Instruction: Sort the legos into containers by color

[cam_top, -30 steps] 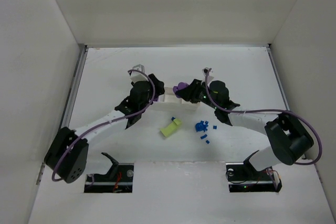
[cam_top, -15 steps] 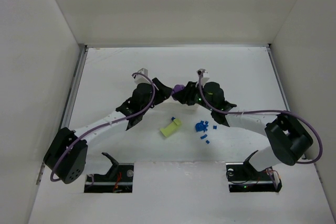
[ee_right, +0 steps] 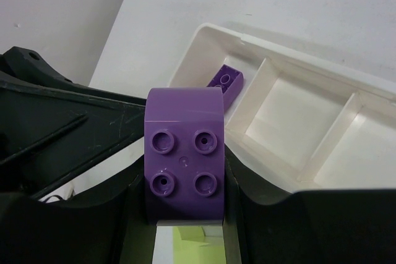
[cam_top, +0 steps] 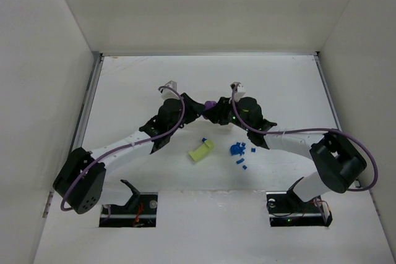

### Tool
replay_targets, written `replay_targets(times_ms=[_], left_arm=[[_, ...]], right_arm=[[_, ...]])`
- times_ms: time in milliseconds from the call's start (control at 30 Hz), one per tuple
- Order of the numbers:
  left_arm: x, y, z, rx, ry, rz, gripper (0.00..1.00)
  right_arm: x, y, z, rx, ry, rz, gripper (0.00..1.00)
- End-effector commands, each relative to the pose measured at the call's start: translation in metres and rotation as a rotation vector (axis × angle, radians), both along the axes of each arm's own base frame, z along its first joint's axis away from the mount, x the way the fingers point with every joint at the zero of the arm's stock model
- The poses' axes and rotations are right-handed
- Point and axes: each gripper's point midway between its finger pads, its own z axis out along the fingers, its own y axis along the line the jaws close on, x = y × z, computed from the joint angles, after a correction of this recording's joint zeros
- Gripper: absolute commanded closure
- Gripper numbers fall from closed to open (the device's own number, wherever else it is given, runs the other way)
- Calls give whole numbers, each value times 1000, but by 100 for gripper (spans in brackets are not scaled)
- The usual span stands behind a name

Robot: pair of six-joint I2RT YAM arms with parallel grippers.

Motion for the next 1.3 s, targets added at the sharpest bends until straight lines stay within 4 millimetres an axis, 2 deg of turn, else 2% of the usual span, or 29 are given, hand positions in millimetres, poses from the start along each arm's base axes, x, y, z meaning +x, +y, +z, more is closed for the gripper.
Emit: replay_targets(times_ms=[0, 300, 567, 700, 867, 967, 1133, 1267], left_arm=[[4, -2, 10, -53, -36, 10, 68], [5, -9, -2, -80, 1, 20, 64], [7, 0, -7, -62, 0, 57, 69], [7, -2, -7, -50, -1, 51, 65], [10, -4, -18, -21, 36, 53, 59], [11, -7, -17, -23, 32, 49, 60], [10, -11, -16, -25, 34, 37, 67], [8, -9, -18, -34, 33, 45, 67]], right_arm=[[0, 18, 36, 80, -79, 49, 77], [-7, 20, 44, 141, -81, 74, 77], [-4, 14, 46, 142, -91, 52, 77], [-5, 15, 47, 143, -93, 55, 77], [-6, 16, 47, 141, -95, 57, 77], [-5, 17, 48, 141, -97, 57, 77], [-4, 15, 48, 140, -107, 45, 77], [-5, 12, 51, 154, -105, 49, 77]])
